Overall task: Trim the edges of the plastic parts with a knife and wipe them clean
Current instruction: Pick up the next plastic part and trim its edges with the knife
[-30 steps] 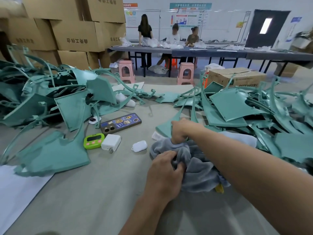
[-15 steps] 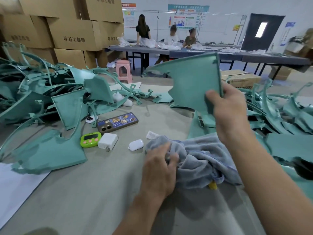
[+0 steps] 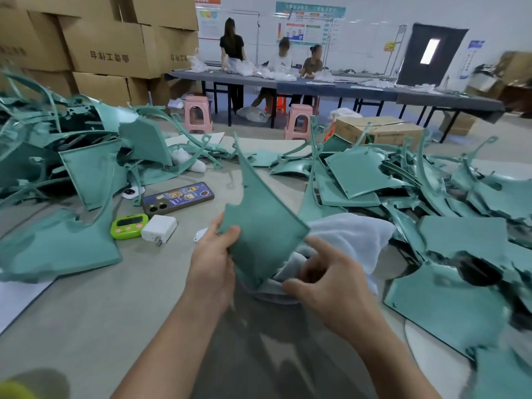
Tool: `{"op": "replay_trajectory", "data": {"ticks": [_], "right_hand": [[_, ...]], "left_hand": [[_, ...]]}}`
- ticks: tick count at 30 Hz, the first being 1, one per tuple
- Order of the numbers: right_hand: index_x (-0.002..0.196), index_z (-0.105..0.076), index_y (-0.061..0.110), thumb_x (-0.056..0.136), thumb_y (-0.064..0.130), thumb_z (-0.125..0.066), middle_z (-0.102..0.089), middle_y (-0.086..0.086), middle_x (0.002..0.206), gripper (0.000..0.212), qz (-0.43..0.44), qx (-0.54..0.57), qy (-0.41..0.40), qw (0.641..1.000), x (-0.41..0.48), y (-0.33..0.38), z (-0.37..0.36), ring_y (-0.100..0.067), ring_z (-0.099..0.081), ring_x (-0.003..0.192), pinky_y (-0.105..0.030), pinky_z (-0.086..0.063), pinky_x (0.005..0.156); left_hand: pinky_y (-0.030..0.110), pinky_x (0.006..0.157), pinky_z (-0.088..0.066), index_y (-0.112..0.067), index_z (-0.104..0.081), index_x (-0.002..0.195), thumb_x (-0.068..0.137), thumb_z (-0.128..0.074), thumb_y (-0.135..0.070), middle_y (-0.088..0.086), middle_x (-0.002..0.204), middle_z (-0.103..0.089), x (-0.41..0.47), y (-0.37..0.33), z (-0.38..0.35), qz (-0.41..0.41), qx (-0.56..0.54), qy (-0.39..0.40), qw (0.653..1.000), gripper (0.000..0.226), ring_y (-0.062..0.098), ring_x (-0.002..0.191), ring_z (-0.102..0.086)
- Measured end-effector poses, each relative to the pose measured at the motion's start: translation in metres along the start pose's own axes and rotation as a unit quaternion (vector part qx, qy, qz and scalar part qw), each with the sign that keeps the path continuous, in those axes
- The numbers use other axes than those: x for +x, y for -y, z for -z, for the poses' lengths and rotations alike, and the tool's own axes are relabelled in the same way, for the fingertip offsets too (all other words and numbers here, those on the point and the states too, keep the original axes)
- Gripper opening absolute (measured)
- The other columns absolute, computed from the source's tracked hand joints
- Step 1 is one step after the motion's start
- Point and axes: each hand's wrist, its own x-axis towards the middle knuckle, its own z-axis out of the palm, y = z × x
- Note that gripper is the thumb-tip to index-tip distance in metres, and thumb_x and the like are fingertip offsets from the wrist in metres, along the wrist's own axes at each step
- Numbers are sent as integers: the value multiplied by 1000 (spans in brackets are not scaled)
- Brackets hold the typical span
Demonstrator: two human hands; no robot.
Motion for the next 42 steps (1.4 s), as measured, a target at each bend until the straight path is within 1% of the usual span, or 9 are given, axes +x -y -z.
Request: {"op": "replay_trajectory", "data": {"ticks": [4, 8, 12, 14, 17, 22, 27, 36, 42], "right_hand": [[113, -56, 41, 77, 63, -65, -69, 14, 96, 43, -42, -355, 40, 933, 22, 7, 6, -17, -66, 83, -30, -47, 67], [70, -69, 11, 97, 44, -56, -72, -3, 66, 44, -161, 4, -156, 974, 66, 7, 29, -27, -69, 69, -43, -58, 70], [132, -59, 24, 93, 24, -61, -75, 5, 92, 40, -160, 143, -284, 935, 88, -3, 63, -28, -70, 89, -45, -57, 84], [148, -33, 45, 89, 21, -60, -70, 18, 96, 69, -125, 89, -278, 948, 77, -10, 57, -13, -69, 83, -34, -56, 74], [101, -55, 37, 89, 28, -56, -64, 13, 69, 15, -63, -62, -270, 959, 41, -26, 28, -7, -60, 65, -24, -39, 55], [78, -54, 22, 87, 67, -56, -47, 4, 69, 45, -192, -337, 24, 921, 10, -40, 15, -29, -49, 70, -37, -39, 65], [85, -55, 24, 90, 55, -55, -54, 4, 78, 31, -172, -320, 58, 930, 10, -41, 19, -27, -52, 74, -36, -40, 66], [73, -59, 22, 91, 31, -61, -60, 7, 66, 21, -147, -156, -45, 976, 15, -51, 19, -14, -54, 66, -34, -36, 55], [77, -66, 29, 94, 15, -61, -70, 2, 67, 23, -142, 78, -34, 986, 18, -49, 16, -16, -65, 59, -34, -54, 58]], "left_hand": [[30, 70, -61, -22, -60, 134, 103, -47, -8, 3, 113, -76, 10, -10, 14, 11, -7, -78, 997, 37, 18, 92, -75], [34, 75, -58, -25, -66, 122, 95, -61, -12, 4, 106, -78, 17, -8, 21, 7, 78, -135, 988, 30, 18, 82, -75], [35, 80, -57, -35, -73, 104, 72, -74, -31, -3, 99, -78, 16, -5, 22, -8, 232, -160, 959, 33, 13, 84, -74], [36, 78, -55, -39, -70, 102, 62, -72, -43, -7, 98, -74, 16, -4, 22, -27, 336, -178, 924, 40, 13, 87, -70], [38, 84, -52, -37, -64, 101, 65, -69, -49, -4, 99, -68, 18, 3, 24, -58, 488, -174, 853, 39, 21, 94, -64], [36, 89, -43, -35, -65, 109, 84, -68, -42, -5, 123, -65, 10, 16, 19, -167, 715, -163, 659, 26, 24, 117, -57], [24, 116, -21, -34, -63, 129, 58, -66, -31, -11, 148, -50, -9, 9, 14, -209, 707, 81, 670, 70, 12, 141, -37], [34, 125, 12, -30, -2, 162, 64, -51, -34, -12, 169, 10, -17, 9, 14, -137, 838, 197, 489, 110, 14, 155, 16], [21, 123, 5, -45, -13, 159, 67, -68, -37, -23, 165, -8, -11, -5, 27, -133, 781, 238, 562, 108, -2, 153, 0]]}}
